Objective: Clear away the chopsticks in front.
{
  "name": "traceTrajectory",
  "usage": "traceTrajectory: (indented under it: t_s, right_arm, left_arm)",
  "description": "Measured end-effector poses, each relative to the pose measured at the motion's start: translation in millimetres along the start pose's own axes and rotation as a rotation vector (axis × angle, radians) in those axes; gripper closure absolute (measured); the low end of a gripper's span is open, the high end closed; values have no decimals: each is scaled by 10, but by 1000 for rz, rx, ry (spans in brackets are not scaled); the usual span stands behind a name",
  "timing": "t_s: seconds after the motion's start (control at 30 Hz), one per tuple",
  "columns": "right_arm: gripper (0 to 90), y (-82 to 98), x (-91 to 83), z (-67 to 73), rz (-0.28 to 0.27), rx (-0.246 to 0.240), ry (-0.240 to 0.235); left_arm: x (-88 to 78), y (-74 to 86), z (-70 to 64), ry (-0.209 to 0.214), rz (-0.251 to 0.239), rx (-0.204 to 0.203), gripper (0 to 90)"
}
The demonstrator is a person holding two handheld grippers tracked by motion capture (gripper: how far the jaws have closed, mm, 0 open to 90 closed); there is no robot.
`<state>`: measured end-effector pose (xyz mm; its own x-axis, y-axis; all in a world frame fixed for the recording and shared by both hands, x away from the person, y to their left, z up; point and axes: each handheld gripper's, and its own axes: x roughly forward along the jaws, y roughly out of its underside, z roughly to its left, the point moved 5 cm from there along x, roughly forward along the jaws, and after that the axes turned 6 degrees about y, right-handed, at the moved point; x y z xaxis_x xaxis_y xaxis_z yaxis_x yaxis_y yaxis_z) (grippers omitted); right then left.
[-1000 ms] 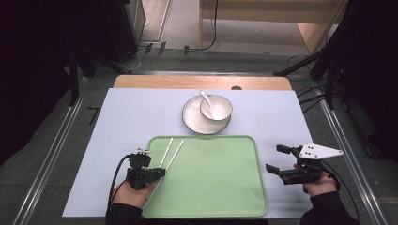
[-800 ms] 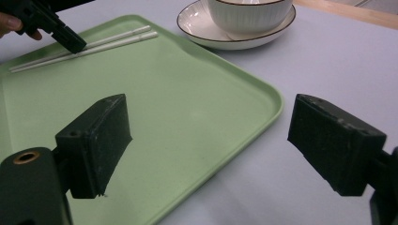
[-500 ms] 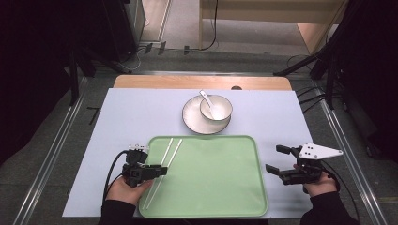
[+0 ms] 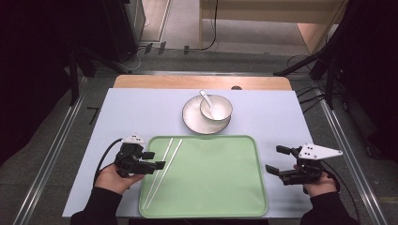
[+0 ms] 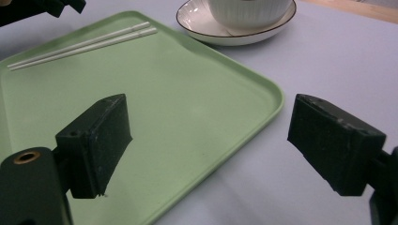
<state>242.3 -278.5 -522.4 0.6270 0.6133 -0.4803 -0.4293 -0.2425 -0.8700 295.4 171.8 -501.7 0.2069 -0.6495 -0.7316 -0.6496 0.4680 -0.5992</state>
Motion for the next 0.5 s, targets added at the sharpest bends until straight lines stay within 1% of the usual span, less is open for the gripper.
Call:
traceTrajectory:
  t_s: [0.1, 0.2, 0.27, 0.3, 0.37, 0.43, 0.5]
  right_arm:
    - [139, 6, -5, 0, 5, -2, 0]
    - [139, 12, -12, 4, 5, -5, 2]
    - [139, 18, -19, 10, 5, -2, 3]
    - [139, 21, -24, 10, 4, -3, 4]
    - [139, 27, -43, 10, 2, -1, 7]
    - [139, 31, -58, 13, 0, 3, 10]
    - [139, 34, -74, 12, -3, 6, 13]
  left_arm:
    - [-37, -1, 32, 12, -8, 31, 344]
    - [-67, 35, 55, 8, -3, 52, 332]
    - [-84, 68, 75, -5, 2, 64, 326]
    - [-94, 85, 85, -15, 1, 65, 326]
    - [-115, 122, 106, -11, 7, 59, 327]
    - [-144, 159, 132, -17, 10, 60, 327]
    - [-186, 194, 153, -24, -8, 50, 327]
